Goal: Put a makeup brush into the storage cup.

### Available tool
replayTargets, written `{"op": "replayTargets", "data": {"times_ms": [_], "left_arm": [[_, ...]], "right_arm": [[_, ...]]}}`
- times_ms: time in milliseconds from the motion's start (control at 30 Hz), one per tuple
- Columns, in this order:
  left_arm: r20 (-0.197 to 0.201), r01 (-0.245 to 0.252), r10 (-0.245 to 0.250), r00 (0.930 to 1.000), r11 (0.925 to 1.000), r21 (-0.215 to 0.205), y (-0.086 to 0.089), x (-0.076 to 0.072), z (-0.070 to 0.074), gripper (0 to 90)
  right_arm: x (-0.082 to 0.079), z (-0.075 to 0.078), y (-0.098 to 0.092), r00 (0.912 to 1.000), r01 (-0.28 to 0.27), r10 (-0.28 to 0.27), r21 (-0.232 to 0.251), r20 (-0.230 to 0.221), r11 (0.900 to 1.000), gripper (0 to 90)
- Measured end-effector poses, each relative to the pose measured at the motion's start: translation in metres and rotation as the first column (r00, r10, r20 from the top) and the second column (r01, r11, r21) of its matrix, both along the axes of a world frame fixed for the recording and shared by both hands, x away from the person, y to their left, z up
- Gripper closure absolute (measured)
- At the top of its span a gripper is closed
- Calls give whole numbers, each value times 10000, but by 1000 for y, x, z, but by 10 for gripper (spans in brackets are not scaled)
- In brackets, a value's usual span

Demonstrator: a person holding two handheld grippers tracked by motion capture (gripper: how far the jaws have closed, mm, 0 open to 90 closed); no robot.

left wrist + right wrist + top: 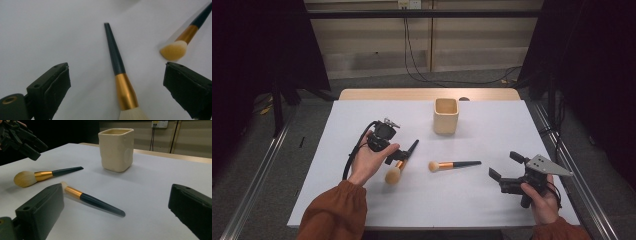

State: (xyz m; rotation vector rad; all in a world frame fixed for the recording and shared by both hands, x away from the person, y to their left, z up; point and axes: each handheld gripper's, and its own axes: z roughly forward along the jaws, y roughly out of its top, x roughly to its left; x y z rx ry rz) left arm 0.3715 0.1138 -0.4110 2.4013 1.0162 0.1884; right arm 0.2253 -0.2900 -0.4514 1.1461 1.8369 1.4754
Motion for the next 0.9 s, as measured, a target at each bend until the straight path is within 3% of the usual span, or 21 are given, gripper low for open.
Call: {"op": "replayTargets", "data": {"times_ms": [100,167,267,333,400,533,700,733,900], "left_arm": [[-52,-47,48,10000,9997,252,-3,1,-3,74],[-551,163,-133,9984,9984,539,-6,4,-7,74],[-594,176,-132,9981,9971,737,-9,4,-9,74],[-823,322,-246,9963,9953,918,-12,5,-11,69],[-917,632,-523,9944,9907,1206,-16,5,-12,68],[-1240,768,-571,9906,9840,1606,-21,6,-16,60],[-1349,710,-463,9898,9802,1850,-24,7,-21,68],[-1448,831,-530,9880,9741,2105,-25,8,-23,69],[-1505,716,-370,9879,9702,2315,-28,9,-25,65]], "right_arm": [[0,0,0,10000,-7,7,0,-5,10000,1],[0,0,0,10000,-43,42,-45,-11,10000,1],[0,0,1,10000,-60,60,-26,-46,10000,1],[0,0,1,10000,-60,60,-47,-36,10000,1],[0,0,1,10000,-42,42,-41,-29,10000,1],[0,0,1,10000,-54,54,-52,-35,10000,1],[0,0,1,10000,-91,90,-112,-16,9999,1],[0,0,1,10000,-90,90,-115,-20,9999,1],[0,-1,1,9999,-103,102,-116,-29,9999,1]]}}
